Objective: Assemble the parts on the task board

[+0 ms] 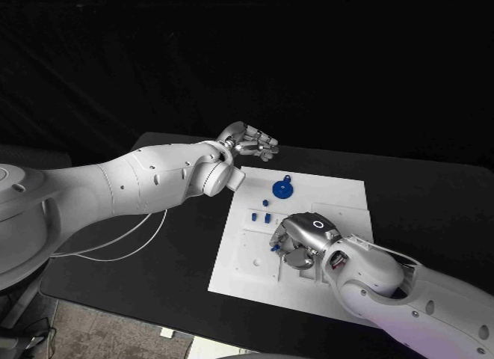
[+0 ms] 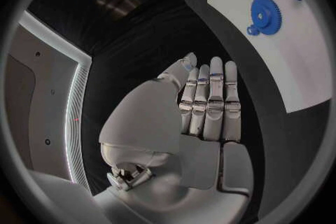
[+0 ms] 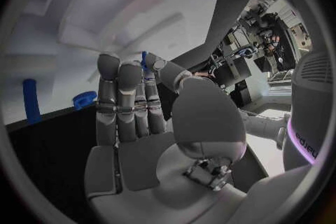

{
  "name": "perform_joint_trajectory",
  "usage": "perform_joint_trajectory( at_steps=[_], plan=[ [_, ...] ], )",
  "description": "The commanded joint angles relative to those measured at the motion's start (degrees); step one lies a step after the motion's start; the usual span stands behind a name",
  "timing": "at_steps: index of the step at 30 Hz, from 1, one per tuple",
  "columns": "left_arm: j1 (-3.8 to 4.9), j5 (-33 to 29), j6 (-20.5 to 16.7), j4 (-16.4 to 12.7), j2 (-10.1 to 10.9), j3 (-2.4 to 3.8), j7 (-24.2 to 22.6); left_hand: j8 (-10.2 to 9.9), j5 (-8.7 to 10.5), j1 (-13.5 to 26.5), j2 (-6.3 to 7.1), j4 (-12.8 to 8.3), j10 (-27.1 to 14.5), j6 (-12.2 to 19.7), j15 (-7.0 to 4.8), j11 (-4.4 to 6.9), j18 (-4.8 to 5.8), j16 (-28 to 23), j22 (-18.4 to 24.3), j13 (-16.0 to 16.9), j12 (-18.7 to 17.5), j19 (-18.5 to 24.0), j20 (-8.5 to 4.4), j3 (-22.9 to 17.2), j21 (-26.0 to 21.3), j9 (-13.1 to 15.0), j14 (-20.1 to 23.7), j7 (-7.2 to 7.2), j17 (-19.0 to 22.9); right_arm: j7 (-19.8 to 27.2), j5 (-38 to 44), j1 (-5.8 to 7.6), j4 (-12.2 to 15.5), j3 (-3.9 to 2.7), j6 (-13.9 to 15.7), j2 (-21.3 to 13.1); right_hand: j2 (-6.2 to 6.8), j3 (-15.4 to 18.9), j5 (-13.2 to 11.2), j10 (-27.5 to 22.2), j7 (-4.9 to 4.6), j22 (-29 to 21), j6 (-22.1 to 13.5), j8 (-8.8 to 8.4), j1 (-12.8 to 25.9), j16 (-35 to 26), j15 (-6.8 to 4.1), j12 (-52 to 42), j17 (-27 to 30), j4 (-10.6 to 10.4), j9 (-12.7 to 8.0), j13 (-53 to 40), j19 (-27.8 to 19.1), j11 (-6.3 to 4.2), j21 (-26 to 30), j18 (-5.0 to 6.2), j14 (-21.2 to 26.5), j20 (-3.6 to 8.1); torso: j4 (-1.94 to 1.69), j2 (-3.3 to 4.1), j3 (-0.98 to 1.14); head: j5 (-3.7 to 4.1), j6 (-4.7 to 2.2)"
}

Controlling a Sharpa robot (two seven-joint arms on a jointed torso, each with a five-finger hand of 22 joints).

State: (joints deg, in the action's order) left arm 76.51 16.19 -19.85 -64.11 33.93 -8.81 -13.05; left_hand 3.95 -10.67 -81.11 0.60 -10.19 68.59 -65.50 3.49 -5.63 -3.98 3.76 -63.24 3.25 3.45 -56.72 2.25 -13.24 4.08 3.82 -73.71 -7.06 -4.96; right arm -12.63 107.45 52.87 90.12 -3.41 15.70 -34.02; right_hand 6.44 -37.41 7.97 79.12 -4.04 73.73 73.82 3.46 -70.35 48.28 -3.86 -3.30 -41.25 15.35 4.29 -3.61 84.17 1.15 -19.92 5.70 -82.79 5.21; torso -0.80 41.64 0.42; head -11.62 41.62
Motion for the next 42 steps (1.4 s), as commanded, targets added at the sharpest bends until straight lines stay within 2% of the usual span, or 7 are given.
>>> perform_joint_trajectory(
  at_steps=[1, 20, 30, 32, 40, 41, 42],
  plan=[
    [0.10, -0.37, 0.83, -0.03, -0.11, 0.06, -0.12, -0.19, -0.11, 0.15, -0.58, 0.01, -0.35, 0.06, 0.16, -0.13, -0.44, -0.07, 0.05, 0.04, 0.06, -0.45, 0.13, 0.27, -0.24, -0.03, 0.03, -0.07, -0.03, -0.90, 1.86, -0.05, -0.08, 0.03, -2.21, 0.38, -0.34, -0.38, -0.04, 0.90, 0.04, 0.10, 0.45, 0.22, -0.09, 0.30, -0.41, -0.18, 0.09, -0.18, 0.10, -0.08, 2.03, -0.44, -0.21, 0.76, -0.05, 0.34, -0.01, -0.01, -0.07, 0.11, 0.12],
    [0.10, -0.37, 1.15, -0.37, -0.23, 0.06, -0.14, -0.14, -0.06, 0.34, -0.49, 0.26, -0.25, -0.06, 0.16, -0.07, -0.48, -0.05, 0.98, 0.04, 0.08, -0.66, 0.19, 0.42, -0.24, 0.00, 0.00, 0.01, -0.09, -2.35, 4.18, -0.04, -0.55, 0.04, -8.07, 1.58, -0.33, -0.35, 0.03, 0.85, 0.02, 0.19, 0.41, 0.22, -0.07, 0.35, -0.40, -0.17, 0.27, -0.25, 0.12, -0.07, 1.94, -0.43, -0.11, 0.72, 0.01, 0.32, -0.05, -0.03, -0.09, -0.05, 0.46],
    [0.10, -1.98, 2.88, -0.60, -0.26, 0.06, -0.67, -0.22, 0.01, 1.35, -0.18, 0.92, 2.25, -0.33, -0.05, 0.84, 0.01, 0.05, 4.26, 0.14, 0.36, -1.42, 0.09, 1.84, -0.34, 0.81, -0.67, 0.40, -0.50, -2.34, 4.41, -0.04, -0.91, 0.04, -8.19, 2.44, -0.41, -0.27, -0.10, 0.74, 0.00, 0.13, 0.31, 0.21, -0.03, 0.32, -0.38, -0.16, 0.42, -0.35, 0.11, -0.06, 1.90, -0.41, 0.26, 0.72, 0.03, 0.31, -0.03, 0.00, -0.04, 0.03, 0.37],
    [0.10, -3.09, 3.55, -0.66, -0.27, 0.06, -0.92, 2.36, -0.15, 1.54, -0.37, 1.18, 4.57, 1.10, -0.74, 1.63, 0.76, 0.47, 6.03, 0.00, 0.17, -2.45, -0.67, 3.73, -0.48, 0.88, -2.19, 0.70, -0.93, -2.17, 4.19, -0.04, -1.10, 0.04, -7.86, 2.62, -0.43, -0.20, -0.24, 0.70, -0.01, 0.05, 0.25, 0.21, 0.02, 0.30, -0.37, -0.17, 0.49, -0.45, 0.11, -0.07, 1.88, -0.42, 0.52, 0.71, 0.03, 0.29, -0.03, 0.00, -0.04, 0.03, 0.37],
    [0.10, -6.24, 6.12, -0.84, -0.18, 0.05, -1.19, 8.33, -0.85, 1.90, -1.47, 1.79, 7.12, 1.45, -1.75, 3.14, 2.11, 4.99, 8.60, 0.39, 2.24, -3.82, -1.63, 7.36, -0.23, 2.48, -3.26, 1.81, -3.58, -1.26, 2.50, -0.03, -1.80, 0.05, -6.55, 2.90, -0.05, 2.29, 1.42, -3.61, -1.02, -0.33, -3.52, 0.13, 0.65, 0.48, 0.40, -0.10, 0.76, -1.73, -0.41, 0.09, 2.05, 0.78, 0.87, 0.88, -0.02, -0.33, 0.00, -0.03, -0.03, 0.01, 0.34],
    [0.10, -6.33, 6.23, -0.85, -0.17, 0.05, -1.19, 10.91, -1.12, 1.59, -2.24, 1.74, 6.91, 3.13, -1.79, 3.26, 2.65, 7.07, 9.96, 0.40, 2.77, -3.89, -1.94, 8.38, -0.39, 3.91, -1.68, 1.84, -4.98, -1.21, 2.36, -0.03, -1.83, 0.05, -6.49, 2.89, 0.05, 2.49, 1.51, -4.01, -1.11, -0.39, -3.85, 0.13, 0.64, 0.51, 0.49, -0.11, 0.79, -1.76, -0.42, 0.10, 2.03, 0.91, 1.01, 0.95, 0.00, -0.41, 0.00, -0.02, -0.04, 0.01, 0.33],
    [0.10, -6.47, 6.36, -0.87, -0.16, 0.04, -1.18, 11.65, -1.13, 1.55, -2.37, 1.72, 6.76, 3.74, -1.78, 3.22, 2.77, 7.69, 10.36, 0.39, 2.89, -3.95, -2.01, 8.71, -0.39, 4.32, -1.19, 1.81, -5.39, -1.12, 2.07, -0.03, -1.87, 0.05, -6.42, 2.85, 0.13, 2.69, 1.61, -4.24, -1.14, -0.43, -4.07, 0.15, 0.64, 0.56, 0.55, -0.11, 0.81, -1.81, -0.42, 0.10, 2.04, 0.98, 1.01, 1.03, 0.00, -0.49, -0.02, -0.03, -0.04, 0.02, 0.33]
  ],
)
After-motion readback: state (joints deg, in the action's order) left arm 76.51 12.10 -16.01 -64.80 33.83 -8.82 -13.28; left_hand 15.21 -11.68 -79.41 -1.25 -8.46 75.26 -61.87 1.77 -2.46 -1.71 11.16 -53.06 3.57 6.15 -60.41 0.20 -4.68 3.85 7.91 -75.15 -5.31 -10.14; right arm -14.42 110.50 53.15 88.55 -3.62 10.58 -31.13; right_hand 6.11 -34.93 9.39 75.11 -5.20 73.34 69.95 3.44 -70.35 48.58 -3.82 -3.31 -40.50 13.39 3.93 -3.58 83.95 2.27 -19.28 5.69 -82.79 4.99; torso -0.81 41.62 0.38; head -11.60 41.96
